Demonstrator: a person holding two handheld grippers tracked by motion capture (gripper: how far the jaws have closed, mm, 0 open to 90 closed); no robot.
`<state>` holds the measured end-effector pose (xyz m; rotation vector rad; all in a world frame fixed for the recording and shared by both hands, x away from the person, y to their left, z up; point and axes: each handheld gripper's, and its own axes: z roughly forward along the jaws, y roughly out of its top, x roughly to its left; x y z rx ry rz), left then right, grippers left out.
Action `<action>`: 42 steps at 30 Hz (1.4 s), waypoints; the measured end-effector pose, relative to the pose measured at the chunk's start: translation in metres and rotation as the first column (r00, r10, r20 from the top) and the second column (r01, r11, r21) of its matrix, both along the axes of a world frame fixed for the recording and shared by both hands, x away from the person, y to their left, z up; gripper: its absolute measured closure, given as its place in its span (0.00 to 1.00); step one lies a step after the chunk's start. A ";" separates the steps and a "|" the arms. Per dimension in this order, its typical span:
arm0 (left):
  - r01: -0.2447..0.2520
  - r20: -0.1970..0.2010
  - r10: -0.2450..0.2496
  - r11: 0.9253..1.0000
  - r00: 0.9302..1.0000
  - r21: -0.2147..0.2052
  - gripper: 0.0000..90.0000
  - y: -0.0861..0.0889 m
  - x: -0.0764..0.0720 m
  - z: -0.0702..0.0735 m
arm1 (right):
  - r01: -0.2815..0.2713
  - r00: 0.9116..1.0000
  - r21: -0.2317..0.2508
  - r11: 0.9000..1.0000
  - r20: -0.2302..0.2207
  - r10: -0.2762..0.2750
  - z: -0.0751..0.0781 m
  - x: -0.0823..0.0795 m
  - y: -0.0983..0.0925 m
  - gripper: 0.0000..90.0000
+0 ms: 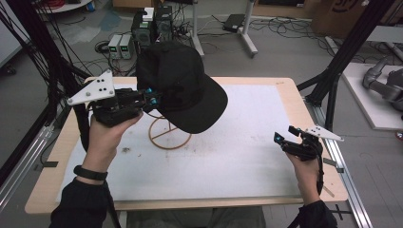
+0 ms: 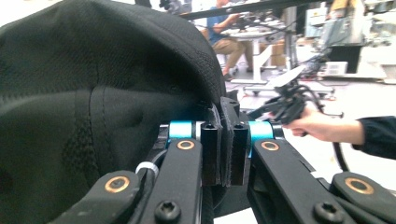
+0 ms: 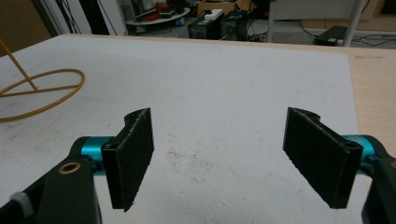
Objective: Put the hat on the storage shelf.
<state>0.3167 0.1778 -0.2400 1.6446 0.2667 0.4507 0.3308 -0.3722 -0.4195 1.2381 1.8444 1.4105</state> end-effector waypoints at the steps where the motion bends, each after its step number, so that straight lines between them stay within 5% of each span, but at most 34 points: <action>1: -0.003 -0.004 0.003 1.000 1.000 0.001 0.97 0.001 0.002 -0.001 | 0.000 1.000 0.003 1.000 0.000 0.000 0.000 0.000 0.000 0.27; 12: -0.077 -0.041 0.080 0.995 0.996 0.067 0.97 0.002 0.020 -0.015 | -0.002 1.000 -0.004 1.000 0.000 0.002 0.000 0.000 0.000 0.27; 28: -0.108 -0.103 0.115 0.991 0.988 0.073 0.95 0.009 0.021 -0.042 | -0.003 1.000 -0.005 1.000 0.000 0.003 -0.001 0.001 0.001 0.27; 35: -0.139 -0.116 0.143 0.990 0.983 0.038 0.91 0.016 0.017 -0.054 | -0.009 1.000 -0.008 1.000 -0.001 0.009 -0.001 0.001 0.002 0.27; 42: -0.183 -0.127 0.184 0.983 0.975 0.016 0.61 0.022 0.008 -0.061 | -0.018 1.000 -0.007 1.000 -0.003 0.018 -0.001 0.004 0.006 0.27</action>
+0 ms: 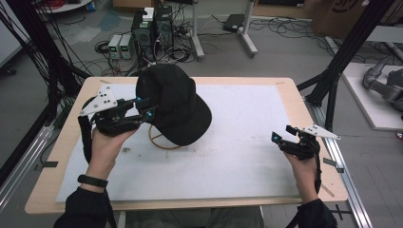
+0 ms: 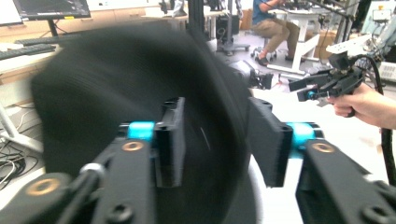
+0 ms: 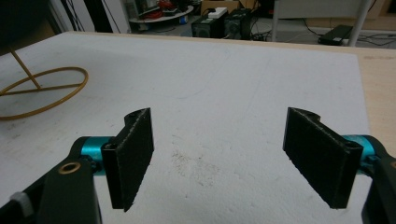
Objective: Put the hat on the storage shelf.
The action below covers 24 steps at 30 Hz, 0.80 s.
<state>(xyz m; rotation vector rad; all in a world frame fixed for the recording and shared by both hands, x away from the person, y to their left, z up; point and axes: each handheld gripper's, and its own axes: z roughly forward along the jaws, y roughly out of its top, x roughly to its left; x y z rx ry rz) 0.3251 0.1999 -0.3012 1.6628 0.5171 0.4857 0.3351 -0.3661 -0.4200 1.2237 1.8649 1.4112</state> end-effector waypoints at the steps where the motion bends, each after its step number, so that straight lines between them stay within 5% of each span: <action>1: -0.006 0.006 0.006 1.000 1.000 0.005 0.59 0.001 -0.003 -0.001 | -0.001 1.000 0.000 1.000 -0.002 0.001 0.000 0.000 0.001 0.27; 10: -0.077 -0.020 0.077 0.997 0.997 -0.001 0.35 0.034 -0.017 -0.030 | -0.006 1.000 -0.005 1.000 -0.007 0.006 -0.001 0.002 0.002 0.27; 18: -0.082 -0.028 0.083 0.996 0.996 0.020 0.26 0.067 -0.024 -0.066 | -0.010 1.000 -0.008 1.000 -0.012 0.010 -0.002 0.004 0.004 0.27; 24: -0.158 -0.055 0.160 0.987 0.986 0.040 0.26 0.082 -0.022 -0.089 | -0.022 1.000 -0.012 1.000 -0.014 0.022 -0.003 0.004 0.007 0.26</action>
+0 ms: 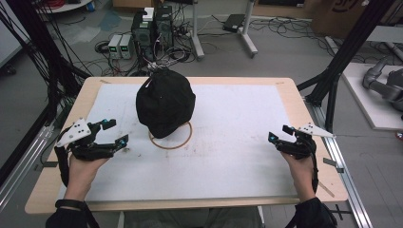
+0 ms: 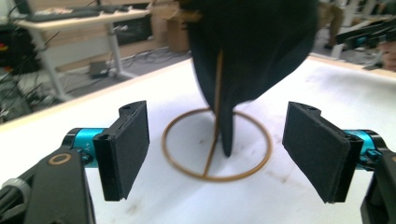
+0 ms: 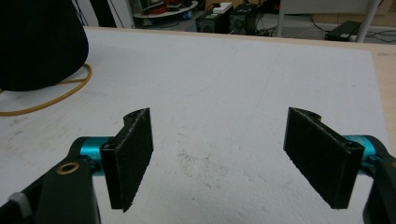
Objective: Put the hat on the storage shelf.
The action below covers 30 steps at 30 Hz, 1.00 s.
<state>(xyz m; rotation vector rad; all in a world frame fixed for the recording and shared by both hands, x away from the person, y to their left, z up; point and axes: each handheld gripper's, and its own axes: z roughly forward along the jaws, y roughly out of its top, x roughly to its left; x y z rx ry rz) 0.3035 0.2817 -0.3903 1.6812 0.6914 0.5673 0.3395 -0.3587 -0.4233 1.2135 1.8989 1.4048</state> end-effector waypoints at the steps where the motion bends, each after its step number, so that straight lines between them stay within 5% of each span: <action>1: -0.008 0.000 0.008 1.000 1.000 0.006 0.26 0.001 0.001 -0.004 | -0.003 1.000 0.000 1.000 0.002 0.003 0.000 0.000 0.001 0.26; 10: -0.088 -0.040 0.089 0.996 0.995 0.015 0.25 0.013 0.006 -0.023 | -0.008 1.000 0.000 1.000 -0.002 0.008 -0.001 -0.002 0.001 0.26; 30: -0.090 -0.082 0.091 0.996 0.993 0.011 0.27 0.014 0.008 -0.027 | -0.006 1.000 -0.009 1.000 -0.004 0.006 -0.002 -0.001 0.000 0.26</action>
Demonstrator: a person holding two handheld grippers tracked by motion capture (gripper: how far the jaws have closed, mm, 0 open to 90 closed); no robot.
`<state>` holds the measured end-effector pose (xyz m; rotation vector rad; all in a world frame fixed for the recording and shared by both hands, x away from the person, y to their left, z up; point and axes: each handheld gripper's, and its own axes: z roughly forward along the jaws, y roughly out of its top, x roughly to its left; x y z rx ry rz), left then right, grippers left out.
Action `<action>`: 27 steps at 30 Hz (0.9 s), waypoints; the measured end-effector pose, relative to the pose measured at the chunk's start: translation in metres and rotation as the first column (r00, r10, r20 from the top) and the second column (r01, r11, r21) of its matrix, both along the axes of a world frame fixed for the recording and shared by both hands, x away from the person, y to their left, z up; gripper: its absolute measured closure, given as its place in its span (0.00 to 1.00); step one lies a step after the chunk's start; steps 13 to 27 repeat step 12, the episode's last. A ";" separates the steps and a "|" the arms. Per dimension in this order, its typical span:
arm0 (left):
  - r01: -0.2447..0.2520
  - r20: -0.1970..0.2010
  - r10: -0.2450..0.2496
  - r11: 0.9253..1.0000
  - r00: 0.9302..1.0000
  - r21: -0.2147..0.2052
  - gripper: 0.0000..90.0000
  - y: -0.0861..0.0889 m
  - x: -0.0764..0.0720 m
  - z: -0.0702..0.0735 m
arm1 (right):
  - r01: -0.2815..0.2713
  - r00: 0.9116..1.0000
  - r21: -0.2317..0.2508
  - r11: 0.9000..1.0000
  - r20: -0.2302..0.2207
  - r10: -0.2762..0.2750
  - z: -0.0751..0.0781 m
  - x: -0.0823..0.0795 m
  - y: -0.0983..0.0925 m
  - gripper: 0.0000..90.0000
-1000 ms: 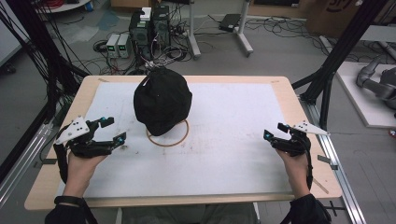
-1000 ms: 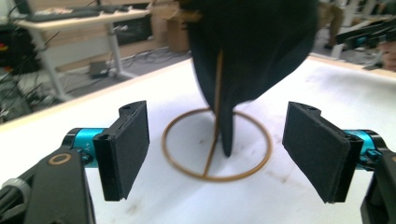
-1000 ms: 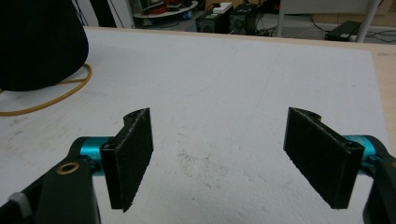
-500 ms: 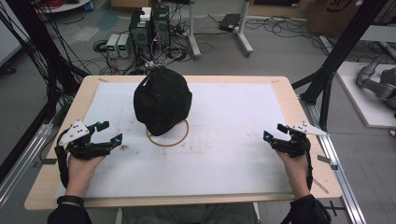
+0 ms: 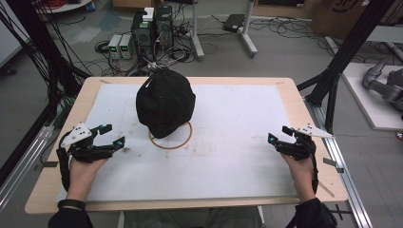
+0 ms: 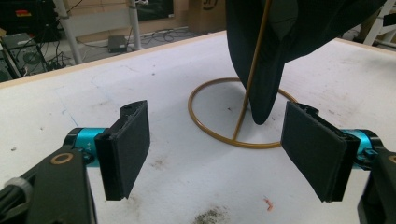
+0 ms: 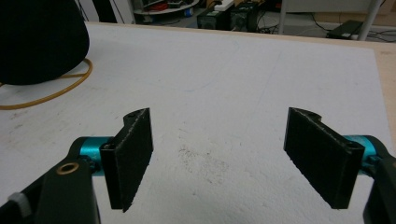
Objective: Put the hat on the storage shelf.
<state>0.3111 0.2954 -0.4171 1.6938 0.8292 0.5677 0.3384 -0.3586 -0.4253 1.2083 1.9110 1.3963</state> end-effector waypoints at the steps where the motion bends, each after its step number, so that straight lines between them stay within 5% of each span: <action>1: 0.001 -0.001 -0.001 1.000 1.000 -0.001 0.27 0.000 0.000 0.000 | 0.000 1.000 -0.002 1.000 0.000 0.000 0.000 0.000 0.000 0.26; 27: -0.004 -0.008 0.004 1.000 1.000 -0.010 0.27 0.001 0.001 -0.001 | 0.000 1.000 -0.003 1.000 0.002 0.000 0.000 0.001 -0.001 0.26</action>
